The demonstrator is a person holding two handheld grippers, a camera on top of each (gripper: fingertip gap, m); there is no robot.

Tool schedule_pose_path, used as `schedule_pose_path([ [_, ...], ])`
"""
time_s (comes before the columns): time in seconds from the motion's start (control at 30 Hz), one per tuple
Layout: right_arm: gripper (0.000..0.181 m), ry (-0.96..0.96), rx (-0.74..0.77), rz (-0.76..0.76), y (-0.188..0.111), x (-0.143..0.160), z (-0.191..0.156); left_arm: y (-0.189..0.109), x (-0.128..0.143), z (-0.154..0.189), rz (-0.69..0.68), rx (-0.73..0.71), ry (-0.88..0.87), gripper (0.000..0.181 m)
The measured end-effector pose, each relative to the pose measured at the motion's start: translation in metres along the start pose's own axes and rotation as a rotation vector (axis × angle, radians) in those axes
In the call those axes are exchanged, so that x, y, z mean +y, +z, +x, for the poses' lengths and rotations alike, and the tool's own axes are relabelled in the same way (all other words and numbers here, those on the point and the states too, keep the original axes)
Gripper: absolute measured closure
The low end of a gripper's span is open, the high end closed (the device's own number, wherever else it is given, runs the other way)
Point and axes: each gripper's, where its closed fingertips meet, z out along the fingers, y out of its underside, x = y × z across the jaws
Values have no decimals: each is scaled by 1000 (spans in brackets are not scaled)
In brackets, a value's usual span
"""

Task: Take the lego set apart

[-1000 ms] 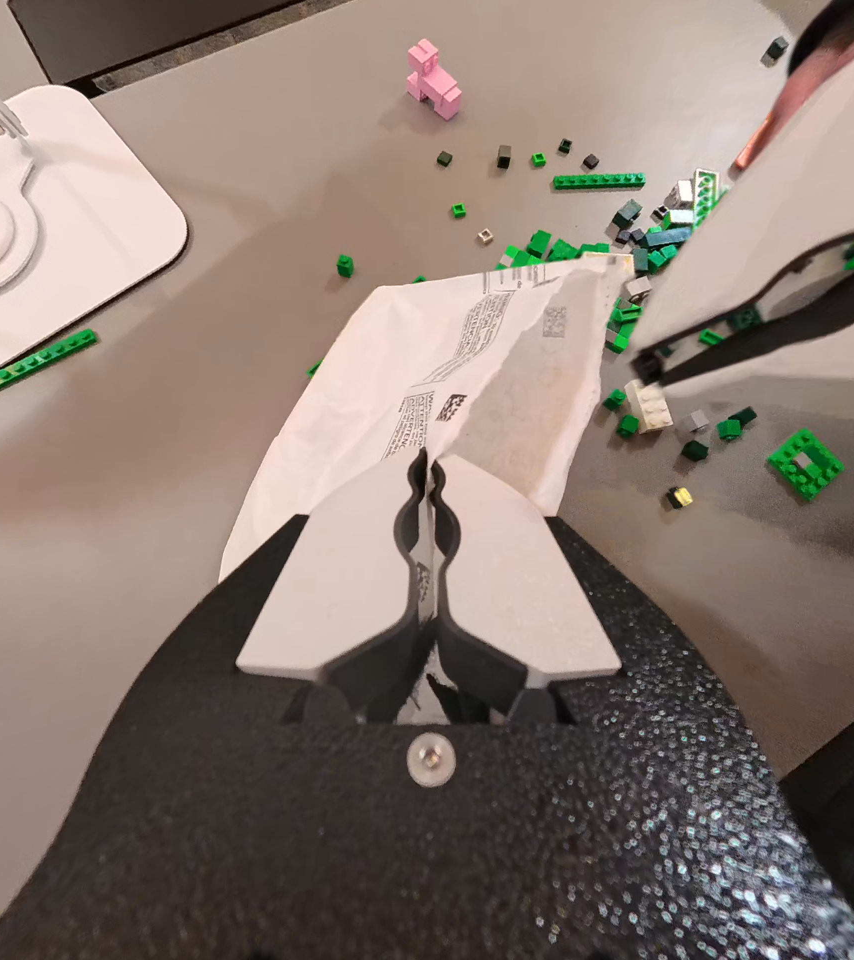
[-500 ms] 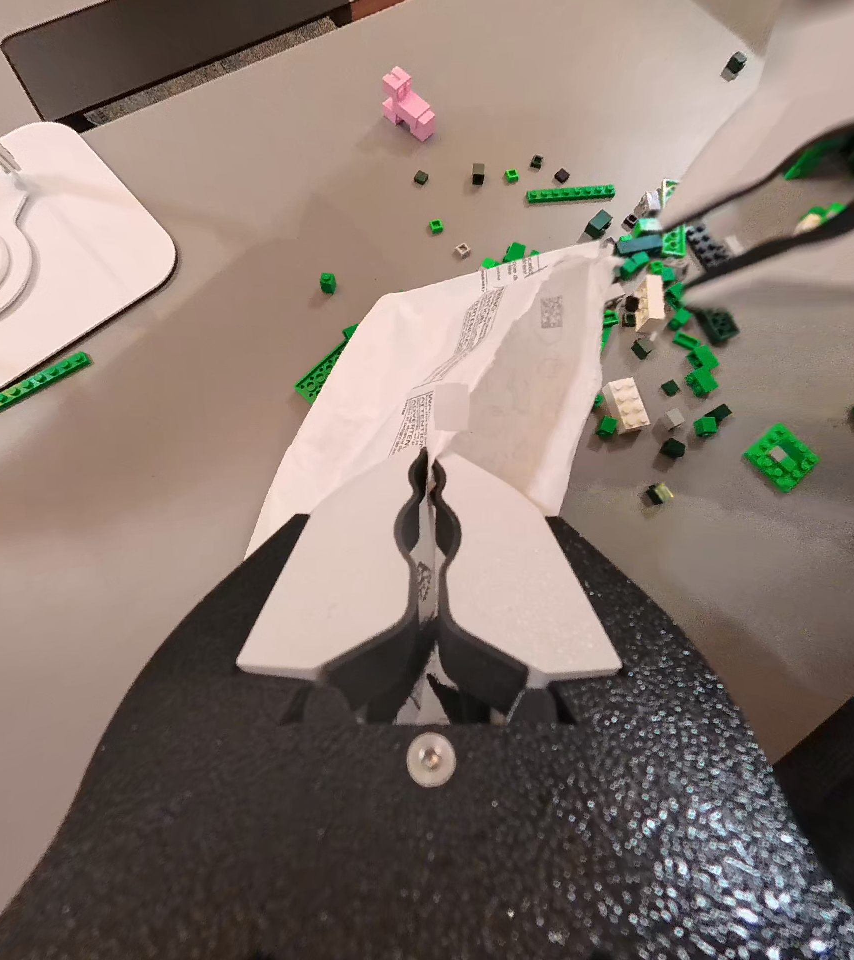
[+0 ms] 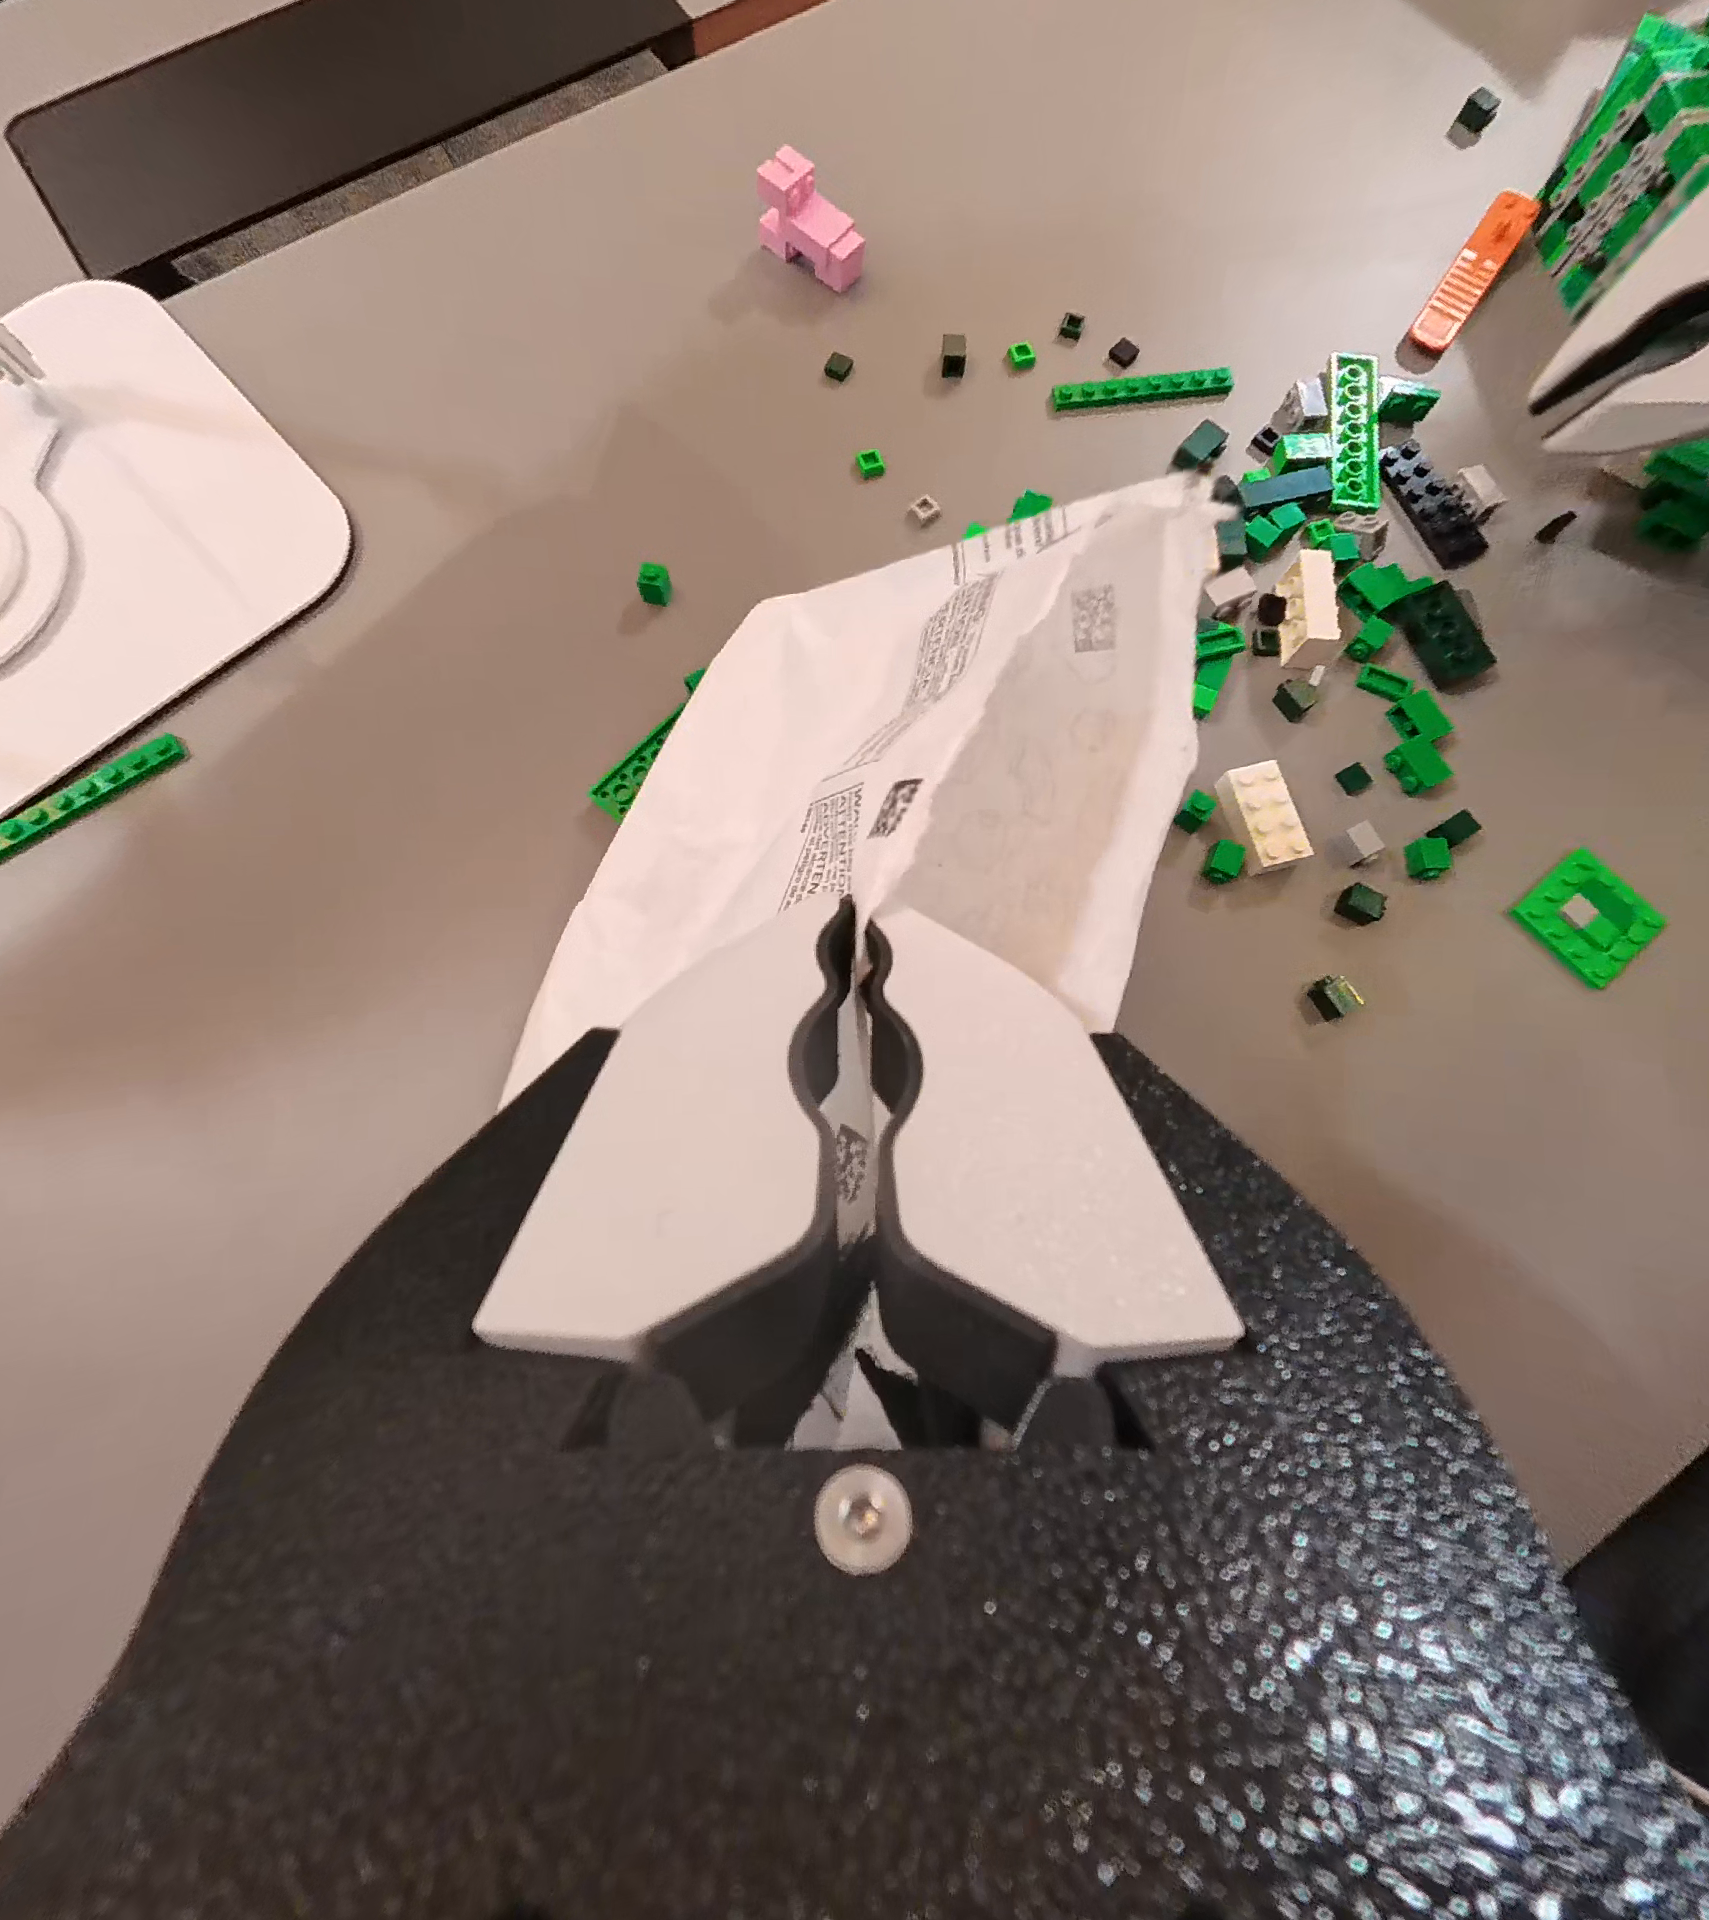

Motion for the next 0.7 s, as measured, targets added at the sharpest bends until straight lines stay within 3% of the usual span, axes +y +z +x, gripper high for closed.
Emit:
schedule_pose_path([
  [0.17,171,-6,-55,-157,-3,22,-17,4,2,3,-15,11,8,181],
  [0.43,169,-17,-52,-224,7,30,-16,4,1,10,-20,29,26,181],
  [0.57,171,-117,24,-50,12,-15,-15,5,1,10,-19,31,25,181],
  [0.63,174,-171,137,-20,20,-37,-7,6,1,10,-23,35,26,181],
  [0.7,177,-182,154,10,32,-54,-10,8,2,11,-28,39,30,181],
])
